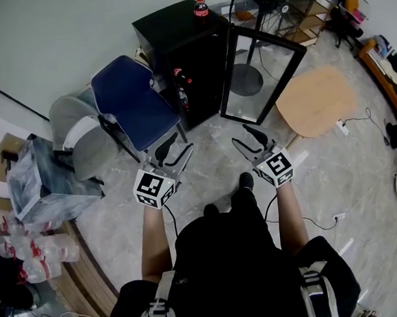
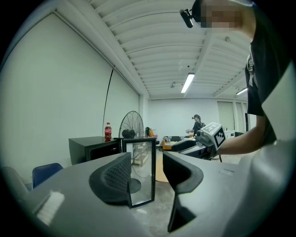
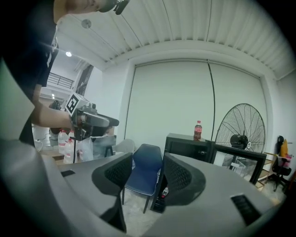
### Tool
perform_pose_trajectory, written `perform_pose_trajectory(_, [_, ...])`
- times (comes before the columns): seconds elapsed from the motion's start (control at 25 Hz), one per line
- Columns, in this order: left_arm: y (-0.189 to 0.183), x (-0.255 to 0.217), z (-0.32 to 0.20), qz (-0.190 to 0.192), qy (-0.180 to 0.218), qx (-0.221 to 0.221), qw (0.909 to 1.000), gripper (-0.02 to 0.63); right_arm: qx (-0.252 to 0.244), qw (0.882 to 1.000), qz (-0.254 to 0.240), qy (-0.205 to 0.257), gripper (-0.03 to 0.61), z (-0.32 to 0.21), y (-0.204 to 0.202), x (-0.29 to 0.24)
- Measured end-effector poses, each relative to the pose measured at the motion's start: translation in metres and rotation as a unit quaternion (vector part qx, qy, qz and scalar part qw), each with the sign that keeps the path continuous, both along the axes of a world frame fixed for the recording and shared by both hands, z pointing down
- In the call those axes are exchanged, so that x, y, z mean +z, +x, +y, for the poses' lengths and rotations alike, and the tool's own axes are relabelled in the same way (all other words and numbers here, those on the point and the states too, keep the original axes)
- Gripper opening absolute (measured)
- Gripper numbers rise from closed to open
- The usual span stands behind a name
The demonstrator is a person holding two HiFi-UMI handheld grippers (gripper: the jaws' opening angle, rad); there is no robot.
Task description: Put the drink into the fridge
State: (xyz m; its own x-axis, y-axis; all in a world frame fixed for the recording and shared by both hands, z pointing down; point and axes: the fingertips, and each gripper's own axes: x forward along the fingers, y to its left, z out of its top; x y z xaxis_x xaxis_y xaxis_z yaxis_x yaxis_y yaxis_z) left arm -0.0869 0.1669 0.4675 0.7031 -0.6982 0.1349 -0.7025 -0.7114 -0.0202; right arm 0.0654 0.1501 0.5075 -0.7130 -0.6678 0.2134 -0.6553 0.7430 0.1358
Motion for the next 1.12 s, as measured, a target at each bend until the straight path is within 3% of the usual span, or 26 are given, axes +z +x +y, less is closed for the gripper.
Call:
perform_pose_trajectory(0.2, [0.000,0.002,-0.001,-0.004,-0.003,0.004,1.0000,0.242,0.005,1.000,-0.005,-0.005,0.273,0.000,-0.001,0.003])
perform_pose_trajectory(0.68, [0.005,0.001,-0.044,-0.014,0.000,-0.012,0.9998,0.252,0.013,1.000,0.002,-0.013,0.278,-0.040,0.012,0.015])
perform_pose_trajectory(1.12, [0.025,-0.008,-0.106,-0.028,0.001,-0.018,0.9994,0.252,0.010,1.000,-0.015,-0.023,0.267,-0.113,0.029,0.011])
